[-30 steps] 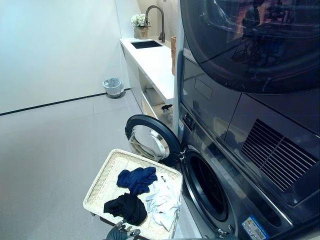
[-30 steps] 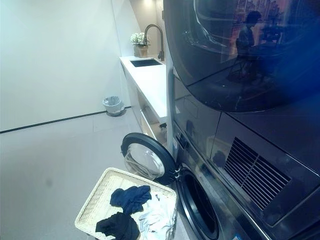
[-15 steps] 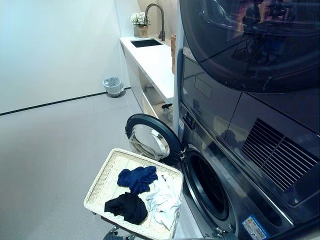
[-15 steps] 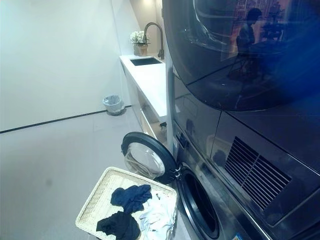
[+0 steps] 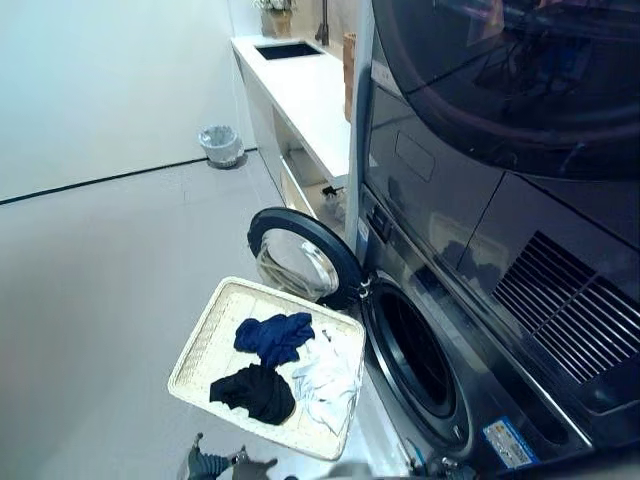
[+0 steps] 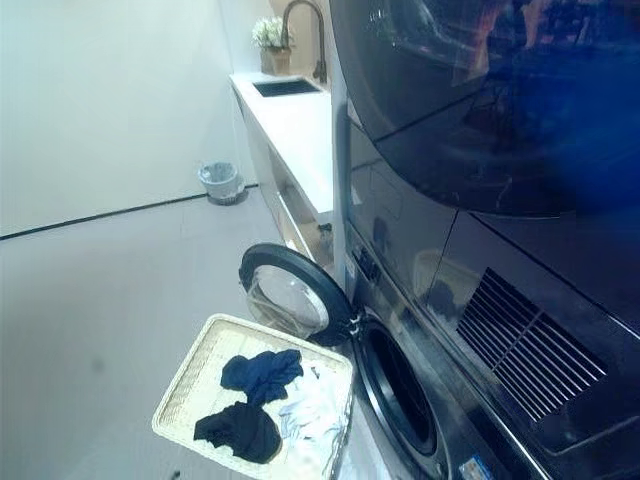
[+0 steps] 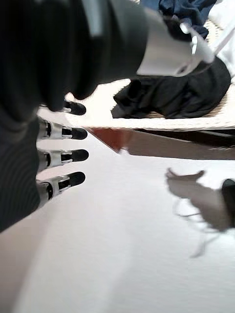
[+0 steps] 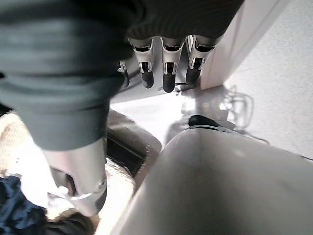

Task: Put the clothes into the washing machine.

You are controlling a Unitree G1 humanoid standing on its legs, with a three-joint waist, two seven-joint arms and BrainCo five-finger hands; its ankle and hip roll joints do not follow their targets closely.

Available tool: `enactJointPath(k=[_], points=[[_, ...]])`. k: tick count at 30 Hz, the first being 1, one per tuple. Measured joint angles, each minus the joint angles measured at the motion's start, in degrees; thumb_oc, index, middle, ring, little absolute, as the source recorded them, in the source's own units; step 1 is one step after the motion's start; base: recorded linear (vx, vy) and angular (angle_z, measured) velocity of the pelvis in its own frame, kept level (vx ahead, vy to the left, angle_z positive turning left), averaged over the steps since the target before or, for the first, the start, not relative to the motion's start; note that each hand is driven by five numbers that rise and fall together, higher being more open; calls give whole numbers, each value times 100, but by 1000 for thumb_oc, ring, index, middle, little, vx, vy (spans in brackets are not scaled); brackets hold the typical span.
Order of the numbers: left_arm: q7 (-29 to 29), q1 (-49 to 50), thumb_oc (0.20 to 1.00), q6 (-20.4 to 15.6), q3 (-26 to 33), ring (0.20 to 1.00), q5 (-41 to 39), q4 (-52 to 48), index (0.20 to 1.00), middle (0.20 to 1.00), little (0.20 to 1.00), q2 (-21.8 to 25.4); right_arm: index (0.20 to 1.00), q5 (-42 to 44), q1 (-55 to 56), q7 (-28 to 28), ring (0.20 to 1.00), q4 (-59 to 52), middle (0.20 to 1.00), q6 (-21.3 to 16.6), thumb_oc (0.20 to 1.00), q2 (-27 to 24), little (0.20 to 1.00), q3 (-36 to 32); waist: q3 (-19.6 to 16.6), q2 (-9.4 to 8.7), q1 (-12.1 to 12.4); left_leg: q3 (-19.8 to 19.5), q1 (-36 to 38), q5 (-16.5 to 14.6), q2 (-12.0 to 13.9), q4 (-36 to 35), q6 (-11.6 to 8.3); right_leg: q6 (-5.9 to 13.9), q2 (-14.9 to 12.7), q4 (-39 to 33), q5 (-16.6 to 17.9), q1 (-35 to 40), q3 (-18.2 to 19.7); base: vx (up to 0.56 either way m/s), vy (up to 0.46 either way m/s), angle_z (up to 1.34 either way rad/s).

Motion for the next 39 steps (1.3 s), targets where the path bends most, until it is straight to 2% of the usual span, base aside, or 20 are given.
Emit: enactJointPath(k=[6, 8, 11, 15, 19, 23, 26, 29, 30, 34, 37, 39], points=[[736, -532, 1000, -24, -289, 1000, 481, -83, 1000, 1000, 1000, 132, 1000, 1, -288, 11, 1000, -51, 1000, -83, 1000, -60, 1000, 173, 384, 78, -142, 156, -207, 9, 16, 52, 15, 31, 1, 152, 10, -357, 178, -79, 74, -15], [1044, -913, 1000, -22, -424, 1000, 650, -198, 1000, 1000, 1000, 163, 1000, 7, -502, 12, 1000, -75, 1000, -116, 1000, -156, 1000, 262, 642, 145, -161, 178, -483, 60, 9, 131, 50, 1, -6, 297, 76, -654, 218, -138, 111, -13], [1294, -1310, 1000, 43, -573, 1000, 672, -223, 1000, 1000, 1000, 233, 1000, 7, -881, -1, 1000, -79, 1000, -119, 1000, -198, 1000, 396, 958, 144, -288, 246, -692, 70, 0, 229, 64, 17, -20, 417, 98, -907, 303, -64, 65, -13], [1351, -1828, 1000, 180, -644, 1000, 865, -231, 1000, 1000, 1000, 274, 1000, 66, -1231, -78, 1000, -89, 1000, -120, 1000, -204, 1000, 544, 1222, 143, -393, 296, -910, 71, 6, 340, 65, 35, -21, 565, 82, -1173, 366, -93, 41, -8], [1349, -2508, 1000, 288, -721, 1000, 866, -109, 1000, 1000, 1000, 444, 1000, 197, -1866, -230, 1000, -102, 1000, -119, 1000, -204, 1000, 647, 1687, 100, -431, 324, -1323, 76, -6, 591, 72, 18, -46, 945, 80, -1685, 443, -84, 29, -9], [1282, -3019, 1000, 428, -719, 1000, 832, 22, 1000, 1000, 1000, 599, 1000, 365, -2209, -326, 1000, -117, 1000, -119, 1000, -200, 1000, 769, 1813, 44, -432, 328, -1690, 78, -29, 768, 77, 22, -77, 1282, 30, -2145, 486, -40, 10, -6], [1190, -3425, 1000, 697, -717, 1000, 741, 171, 1000, 1000, 1000, 814, 1000, 533, -2330, -399, 1000, -293, 1000, -120, 1000, -196, 1000, 854, 1843, -71, -445, 349, -2055, 69, -72, 963, 74, 42, -117, 1759, -183, -2683, 570, -63, 22, -4], [1092, -3655, 1000, 1084, -715, 1000, 602, 227, 1000, 1000, 1000, 990, 1000, 696, -2439, -488, 1000, -440, 1000, -122, 1000, -187, 1000, 857, 1867, -123, -479, 388, -2445, 119, -94, 1064, 114, 32, -139, 2075, -186, -3171, 602, -66, 20, -3], [1011, -3665, 1000, 1377, -722, 1000, 598, 244, 1000, 1000, 1000, 1083, 1000, 757, -2451, -508, 1000, -581, 1000, -122, 1000, -186, 1000, 870, 1887, -168, -573, 393, -2583, 124, -112, 1124, 117, 13, -162, 2179, -190, -3333, 600, -55, 24, 1], [860, -3791, 1000, 1932, -819, 1000, 598, 448, 1000, 1000, 1000, 1150, 1000, 905, -2479, -582, 1000, -796, 1000, -121, 1000, -199, 1000, 898, 1903, -283, -742, 404, -2921, 142, -144, 1226, 145, 26, -195, 2307, -187, -3682, 617, -53, 49, 1], [797, -3964, 1000, 2143, -861, 1000, 575, 497, 1000, 1000, 1000, 1214, 1000, 954, -2486, -608, 1000, -894, 1000, -121, 1000, -207, 1000, 903, 1908, -330, -769, 413, -3254, 159, -148, 1313, 156, 22, -199, 2411, -164, -4027, 640, -42, 51, -1], [766, -4001, 1000, 2164, -848, 1000, 460, 537, 1000, 1000, 1000, 1229, 1000, 958, -2481, -607, 1000, -917, 1000, -123, 1000, -221, 1000, 1006, 1905, -344, -783, 413, -3324, 157, -151, 1335, 155, 22, -206, 2437, -154, -4100, 639, -46, 42, 1]])
